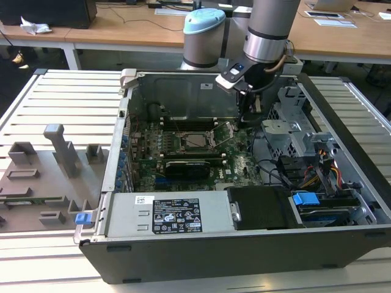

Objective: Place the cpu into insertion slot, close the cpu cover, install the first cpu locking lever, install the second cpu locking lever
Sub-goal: 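Close the cpu cover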

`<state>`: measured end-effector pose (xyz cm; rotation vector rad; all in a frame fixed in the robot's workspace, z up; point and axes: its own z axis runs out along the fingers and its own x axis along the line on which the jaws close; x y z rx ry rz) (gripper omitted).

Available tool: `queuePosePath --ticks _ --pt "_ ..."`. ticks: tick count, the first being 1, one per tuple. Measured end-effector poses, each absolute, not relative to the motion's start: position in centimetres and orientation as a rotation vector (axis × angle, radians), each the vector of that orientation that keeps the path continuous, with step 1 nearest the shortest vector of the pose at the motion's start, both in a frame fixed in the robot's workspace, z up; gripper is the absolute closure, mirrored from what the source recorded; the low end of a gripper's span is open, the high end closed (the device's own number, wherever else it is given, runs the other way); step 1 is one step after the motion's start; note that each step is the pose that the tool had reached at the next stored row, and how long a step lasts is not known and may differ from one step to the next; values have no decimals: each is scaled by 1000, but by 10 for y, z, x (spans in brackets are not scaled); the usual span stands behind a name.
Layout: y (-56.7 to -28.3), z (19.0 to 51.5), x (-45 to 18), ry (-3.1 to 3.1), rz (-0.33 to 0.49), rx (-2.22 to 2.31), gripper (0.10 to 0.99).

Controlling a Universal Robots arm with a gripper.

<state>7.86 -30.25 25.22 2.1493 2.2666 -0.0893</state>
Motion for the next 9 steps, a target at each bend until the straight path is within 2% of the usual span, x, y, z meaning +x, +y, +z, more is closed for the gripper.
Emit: queuePosePath --ticks 3,9 --pt "-293 249 81 2267 -89 2149 980" --pt "-293 241 75 2267 -89 2149 980"
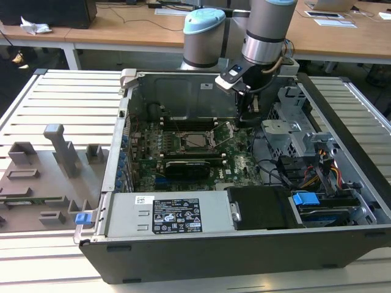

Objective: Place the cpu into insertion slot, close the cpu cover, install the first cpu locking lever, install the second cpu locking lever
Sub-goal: 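Close the cpu cover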

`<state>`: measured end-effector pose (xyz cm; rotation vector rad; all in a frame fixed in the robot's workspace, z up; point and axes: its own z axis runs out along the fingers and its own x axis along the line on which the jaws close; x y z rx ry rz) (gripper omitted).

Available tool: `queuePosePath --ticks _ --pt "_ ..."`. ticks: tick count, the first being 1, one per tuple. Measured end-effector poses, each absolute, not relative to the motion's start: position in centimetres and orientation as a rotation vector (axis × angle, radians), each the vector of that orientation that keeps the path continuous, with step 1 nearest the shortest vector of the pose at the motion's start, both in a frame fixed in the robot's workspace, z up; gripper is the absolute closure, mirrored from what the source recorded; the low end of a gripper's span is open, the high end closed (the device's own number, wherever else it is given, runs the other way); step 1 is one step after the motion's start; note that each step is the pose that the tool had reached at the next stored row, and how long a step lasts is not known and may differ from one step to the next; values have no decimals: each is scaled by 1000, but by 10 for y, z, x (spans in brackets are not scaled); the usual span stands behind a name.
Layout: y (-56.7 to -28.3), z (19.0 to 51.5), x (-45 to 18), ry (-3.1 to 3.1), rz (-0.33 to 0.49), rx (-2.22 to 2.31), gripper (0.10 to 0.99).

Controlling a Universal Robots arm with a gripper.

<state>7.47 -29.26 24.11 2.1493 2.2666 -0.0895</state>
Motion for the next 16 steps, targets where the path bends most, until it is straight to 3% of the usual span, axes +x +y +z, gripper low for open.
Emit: queuePosePath --ticks 16 --pt "-293 241 38 2266 -88 2149 980"
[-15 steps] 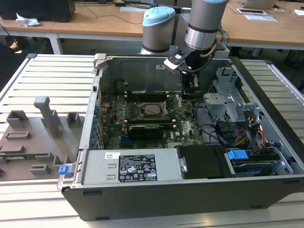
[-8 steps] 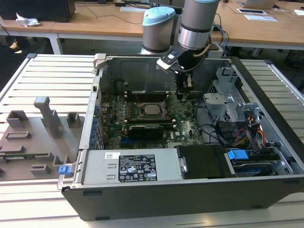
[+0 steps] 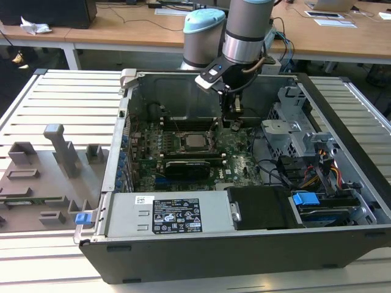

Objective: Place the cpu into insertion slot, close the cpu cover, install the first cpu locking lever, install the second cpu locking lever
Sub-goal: 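Close the cpu cover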

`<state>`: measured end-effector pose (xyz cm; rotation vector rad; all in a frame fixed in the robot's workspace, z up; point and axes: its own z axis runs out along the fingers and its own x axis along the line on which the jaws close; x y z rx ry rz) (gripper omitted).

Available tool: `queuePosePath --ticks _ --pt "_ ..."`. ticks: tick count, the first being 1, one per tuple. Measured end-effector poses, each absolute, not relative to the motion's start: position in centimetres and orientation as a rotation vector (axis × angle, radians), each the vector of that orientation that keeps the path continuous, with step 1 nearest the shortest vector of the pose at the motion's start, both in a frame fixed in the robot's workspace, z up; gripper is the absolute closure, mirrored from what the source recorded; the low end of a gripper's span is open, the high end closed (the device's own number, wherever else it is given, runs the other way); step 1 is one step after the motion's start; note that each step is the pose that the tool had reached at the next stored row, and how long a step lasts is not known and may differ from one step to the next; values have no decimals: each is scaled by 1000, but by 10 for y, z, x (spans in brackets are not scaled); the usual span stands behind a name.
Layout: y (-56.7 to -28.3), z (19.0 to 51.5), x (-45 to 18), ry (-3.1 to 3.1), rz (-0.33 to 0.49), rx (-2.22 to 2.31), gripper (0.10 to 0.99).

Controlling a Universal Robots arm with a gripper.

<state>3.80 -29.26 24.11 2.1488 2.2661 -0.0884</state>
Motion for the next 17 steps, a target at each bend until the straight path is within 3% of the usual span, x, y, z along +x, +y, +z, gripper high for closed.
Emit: queuePosePath --ticks 17 --pt "-293 241 11 2266 -88 2149 980"
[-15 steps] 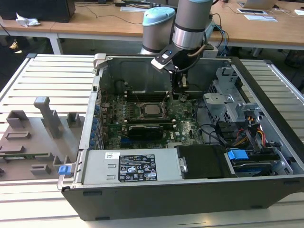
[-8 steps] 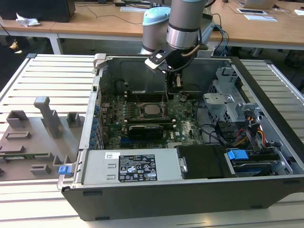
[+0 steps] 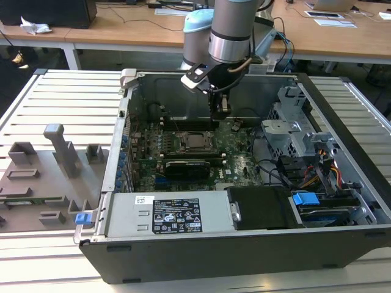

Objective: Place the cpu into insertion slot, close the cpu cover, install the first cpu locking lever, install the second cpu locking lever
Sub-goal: 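Close the cpu cover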

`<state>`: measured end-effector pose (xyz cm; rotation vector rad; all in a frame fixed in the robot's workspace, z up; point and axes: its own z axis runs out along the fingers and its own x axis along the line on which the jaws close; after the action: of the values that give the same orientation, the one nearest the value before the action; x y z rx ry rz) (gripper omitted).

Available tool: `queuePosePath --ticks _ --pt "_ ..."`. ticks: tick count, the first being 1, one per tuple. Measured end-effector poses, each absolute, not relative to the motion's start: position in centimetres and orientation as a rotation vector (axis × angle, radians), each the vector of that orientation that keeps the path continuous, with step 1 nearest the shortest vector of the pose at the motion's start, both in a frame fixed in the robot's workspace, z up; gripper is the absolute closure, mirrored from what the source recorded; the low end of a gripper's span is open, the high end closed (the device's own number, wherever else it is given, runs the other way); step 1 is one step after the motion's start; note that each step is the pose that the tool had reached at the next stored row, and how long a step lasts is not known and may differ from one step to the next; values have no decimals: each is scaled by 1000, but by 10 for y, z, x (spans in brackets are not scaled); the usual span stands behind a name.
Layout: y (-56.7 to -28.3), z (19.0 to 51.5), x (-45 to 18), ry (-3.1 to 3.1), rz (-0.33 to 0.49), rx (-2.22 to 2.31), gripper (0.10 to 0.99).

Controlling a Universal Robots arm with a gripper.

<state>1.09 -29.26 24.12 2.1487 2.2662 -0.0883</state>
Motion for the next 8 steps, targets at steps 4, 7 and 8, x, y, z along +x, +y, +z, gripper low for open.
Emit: queuePosePath --ticks 4,7,8 --pt "-293 241 4 2266 -88 2149 980" --pt "-293 241 -2 2266 -88 2149 980" --pt "-293 241 -5 2266 -88 2149 980"
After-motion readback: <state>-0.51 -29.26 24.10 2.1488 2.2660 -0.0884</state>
